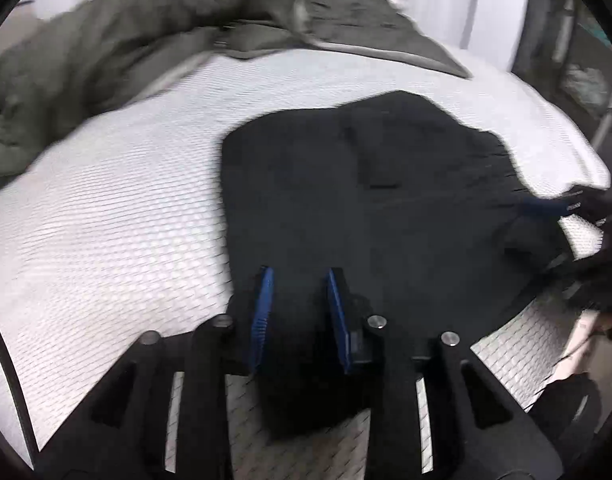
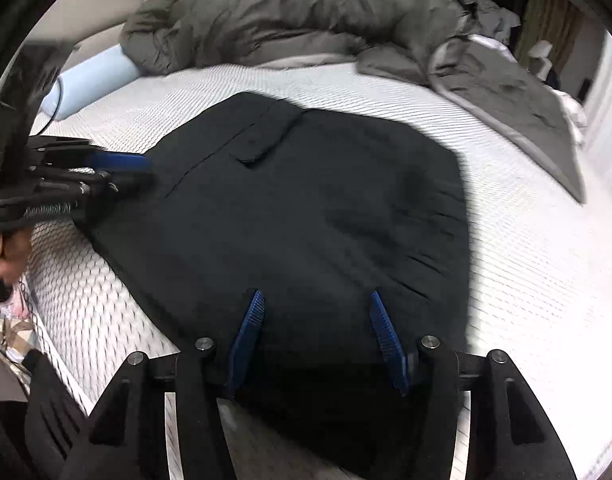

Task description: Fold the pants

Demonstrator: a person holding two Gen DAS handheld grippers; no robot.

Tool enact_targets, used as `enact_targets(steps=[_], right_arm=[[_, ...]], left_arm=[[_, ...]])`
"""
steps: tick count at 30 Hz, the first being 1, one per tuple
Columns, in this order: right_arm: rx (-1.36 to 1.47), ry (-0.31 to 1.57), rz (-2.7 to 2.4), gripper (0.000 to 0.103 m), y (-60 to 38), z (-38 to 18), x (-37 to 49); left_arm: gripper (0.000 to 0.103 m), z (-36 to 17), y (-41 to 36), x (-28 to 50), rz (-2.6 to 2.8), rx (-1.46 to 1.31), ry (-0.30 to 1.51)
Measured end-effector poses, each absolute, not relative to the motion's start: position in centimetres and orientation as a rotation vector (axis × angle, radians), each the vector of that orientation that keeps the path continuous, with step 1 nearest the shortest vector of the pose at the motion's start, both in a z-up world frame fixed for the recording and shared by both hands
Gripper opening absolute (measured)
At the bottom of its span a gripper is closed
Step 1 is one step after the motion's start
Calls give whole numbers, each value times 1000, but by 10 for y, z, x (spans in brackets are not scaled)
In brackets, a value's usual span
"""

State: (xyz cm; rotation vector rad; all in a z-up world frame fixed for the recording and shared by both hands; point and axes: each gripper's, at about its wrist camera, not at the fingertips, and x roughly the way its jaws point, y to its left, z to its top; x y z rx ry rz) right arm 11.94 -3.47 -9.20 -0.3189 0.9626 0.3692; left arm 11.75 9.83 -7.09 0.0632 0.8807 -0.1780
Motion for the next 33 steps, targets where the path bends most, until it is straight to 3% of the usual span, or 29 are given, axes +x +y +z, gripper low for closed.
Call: enact_targets(steps=[3,5,7,12,13,17,18,21,26,28,33], right_arm=[[-197,967,356,60,-74,-69,107],[-85,965,338,60,-96,-60,105],[-10,980,338,60,-102,-59,108],[103,1042,369,57,-88,-81,122],[117,1064,354,39,-89,-90,126],[220,1020,401,22,-91,-87,119],[221,993,413,12,-90,-77,115],[256,952,442,12,-98,-63,104],[241,1028,401,19,-106,-97,102],[300,1008,407,42,-115,-87,99],[317,933,371,46,-126,-65,101]], left_arm=[[27,-54,98,89,-249,31,845],[43,-51,86,76,-292,53,812],[50,-55,67,74,-309,104,799],[51,-84,51,81,-299,114,844],[51,-85,49,77,-301,117,835],[52,-83,48,73,-302,113,839],[52,-84,48,74,-302,112,844],[52,-85,49,81,-307,98,849],[52,-85,49,77,-293,117,838],[53,-81,49,77,-287,112,838],[57,-57,37,74,-357,18,810]])
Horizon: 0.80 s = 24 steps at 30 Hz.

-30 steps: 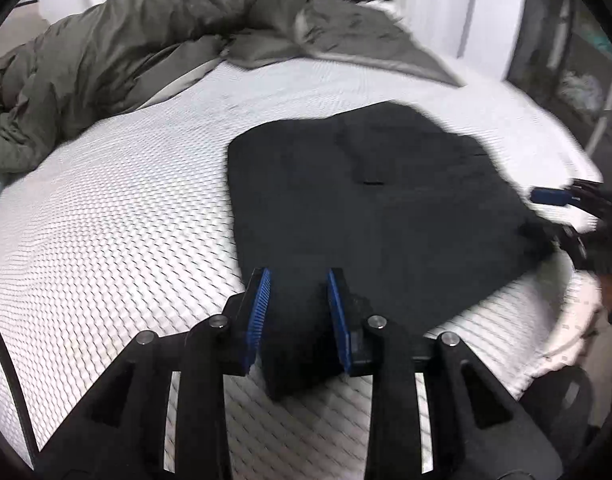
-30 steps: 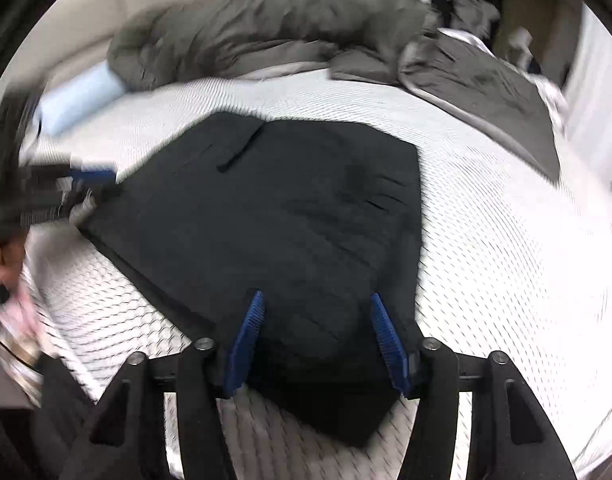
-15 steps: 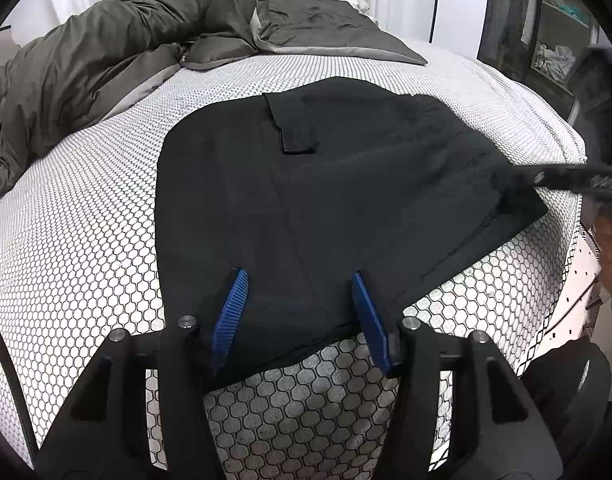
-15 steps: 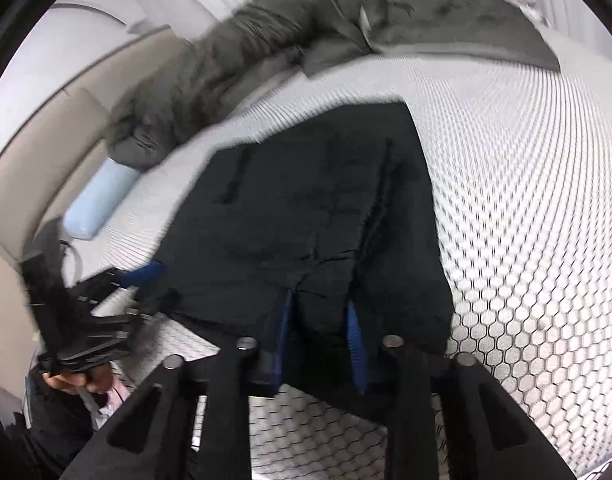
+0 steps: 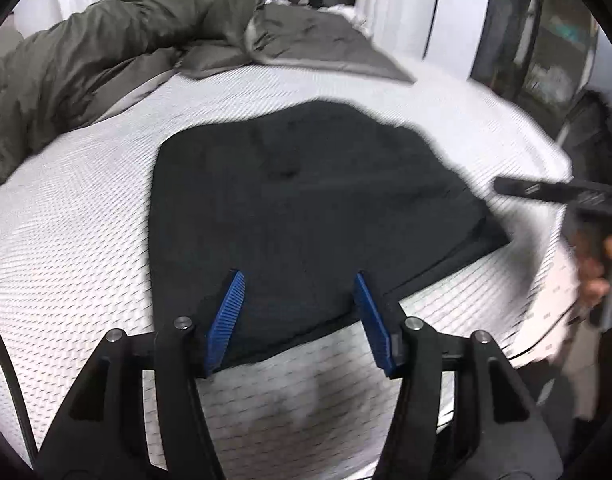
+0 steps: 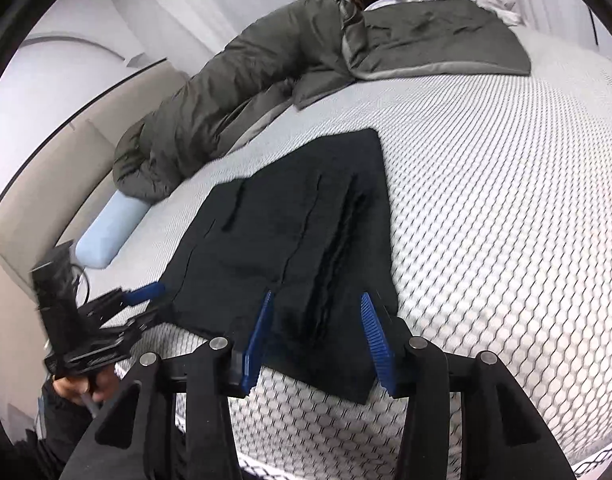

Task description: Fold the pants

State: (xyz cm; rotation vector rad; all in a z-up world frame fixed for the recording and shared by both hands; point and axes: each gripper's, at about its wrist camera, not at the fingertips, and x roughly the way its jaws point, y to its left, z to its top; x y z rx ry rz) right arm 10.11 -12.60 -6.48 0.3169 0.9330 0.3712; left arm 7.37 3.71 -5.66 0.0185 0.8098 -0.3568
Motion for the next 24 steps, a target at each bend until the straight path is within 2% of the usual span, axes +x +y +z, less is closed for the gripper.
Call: enact_targets(steps=[2,3,4,6,8,9,10,12,18,20,21,24], right_arm=[[341,928,372,40,-120,-73,108],[332,937,375,21,-116,-80,110],[273,976,351,16,-107,-93,114],[236,1010,342,16,-109,-104,112],[239,993,369,19,-117,-92,105],[258,985,384,31,-122,-85,104],[286,973,398,49,-128,-77,106],[343,931,384,55,-141,-65,117],[408,970,393,55,-136,-73,188],[406,1017,410,52,-126,-87,214],[395,1047,398,33,-120,-96,222],[287,1001,396,25,-100,-89,230]], left_arm=[[61,-52,15,80,-378,22,792],[61,-53,-3,86,-398,34,792],[61,-55,-14,90,-411,39,796],[61,-60,-38,98,-439,48,800],[61,-63,-55,102,-467,54,801],[61,-66,-66,104,-483,60,795],[62,-69,-71,105,-487,68,791],[65,-78,-86,108,-482,97,806],[69,-95,-85,107,-485,42,814],[69,-97,-87,105,-487,50,811],[70,-98,-88,105,-484,54,813],[71,-96,-85,104,-483,51,819]])
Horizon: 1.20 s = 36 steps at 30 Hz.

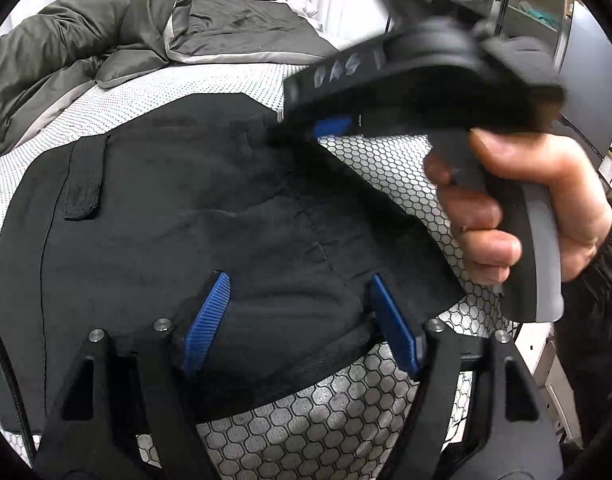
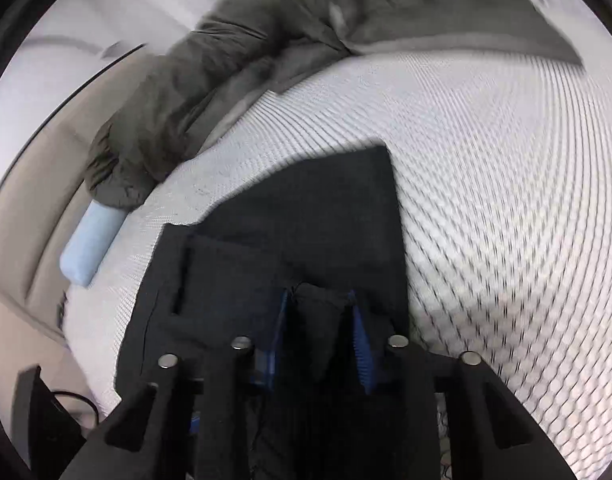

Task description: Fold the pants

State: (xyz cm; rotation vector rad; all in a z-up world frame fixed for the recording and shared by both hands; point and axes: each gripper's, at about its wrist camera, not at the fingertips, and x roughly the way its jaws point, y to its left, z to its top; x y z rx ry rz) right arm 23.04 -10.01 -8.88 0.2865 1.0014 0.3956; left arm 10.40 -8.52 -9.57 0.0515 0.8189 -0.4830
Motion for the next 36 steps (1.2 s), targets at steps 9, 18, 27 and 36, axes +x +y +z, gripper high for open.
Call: enact_targets(steps=[9,18,27,36], right_arm=[[207,1039,363,43,-105,-111,250],[27,866,413,58,-77,-47,164],[-113,970,492,48,-7,-89,160],[-121,1003,479,32,-45,-99,155]], left_arm=[[74,-101,-94,87,-461,164,785],[74,-46,-8,70,-378,34,662],[65,-90,33,140,-327,168,838],[66,-93,104,132,-225,62,841]])
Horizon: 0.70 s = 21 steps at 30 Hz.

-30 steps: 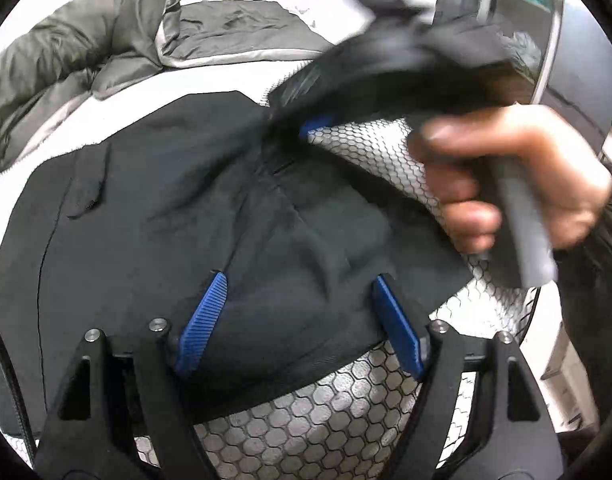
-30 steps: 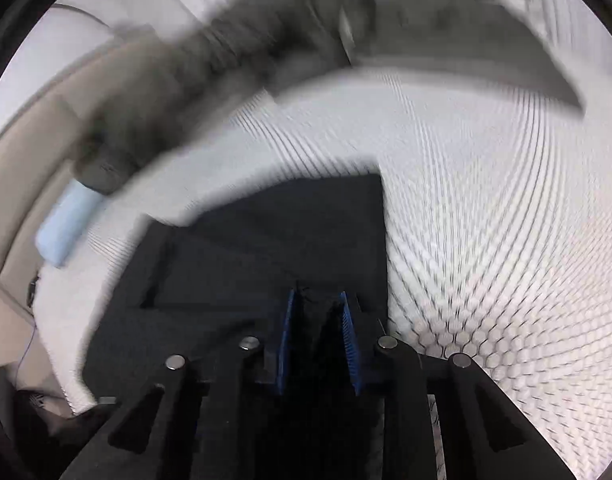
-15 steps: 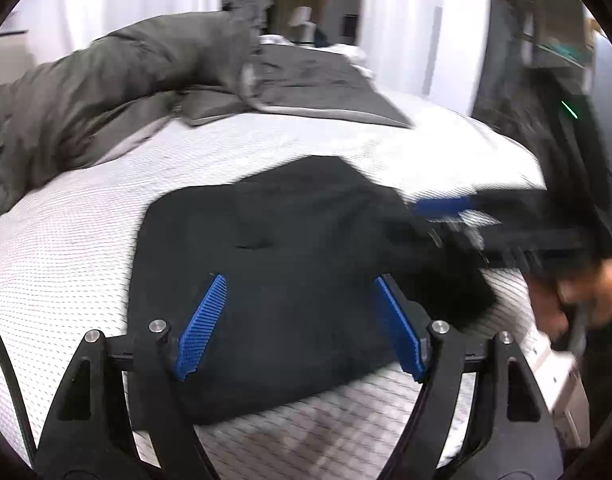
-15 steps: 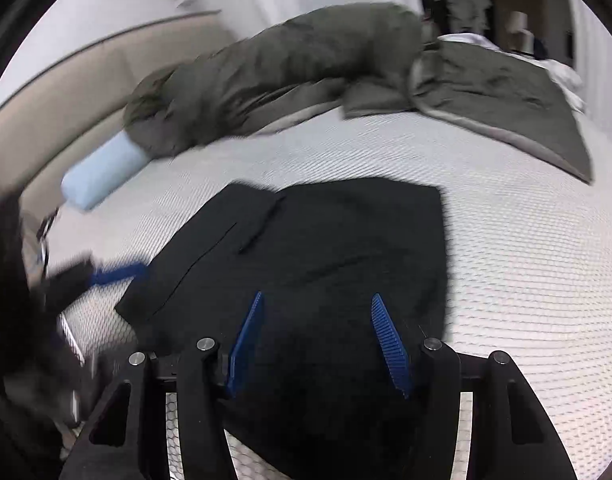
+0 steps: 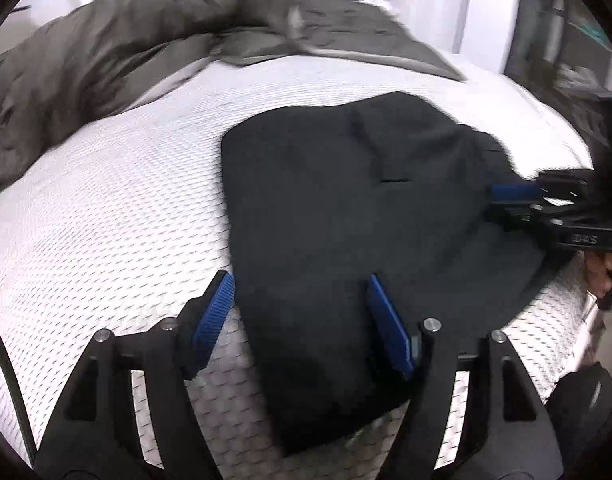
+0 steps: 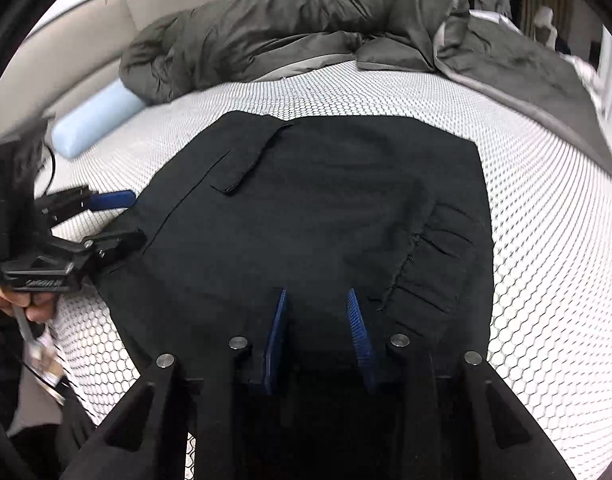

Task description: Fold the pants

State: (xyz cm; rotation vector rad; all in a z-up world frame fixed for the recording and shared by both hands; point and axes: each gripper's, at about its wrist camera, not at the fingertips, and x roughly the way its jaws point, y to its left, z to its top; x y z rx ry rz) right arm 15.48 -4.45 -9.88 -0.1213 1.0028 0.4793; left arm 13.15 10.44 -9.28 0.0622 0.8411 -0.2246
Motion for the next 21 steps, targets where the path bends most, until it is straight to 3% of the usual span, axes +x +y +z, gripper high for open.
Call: enact_targets(steps=[2,7,10,11,14,21], right_arm=[[-131,989,466,32,-42,-100,153],[-155,962,423,33,-31,-100,153],[-155,884,374,33,-22,-85,149],[-156,874,382,33,-18,-82,149],[-171,975,426,34,-5,-96,161],[-150,984,399,32,-35,-92,159]], left_arm=[[54,-85,102,130,-228,72,832],[53,-64,64,138,-331,100,781],[39,-80,40,165,-344,124,862],[38,-87,38,171,-334,126,876],[29,-91,39,179,-338,113,870],[28,-88,95,164,-226,65,863]])
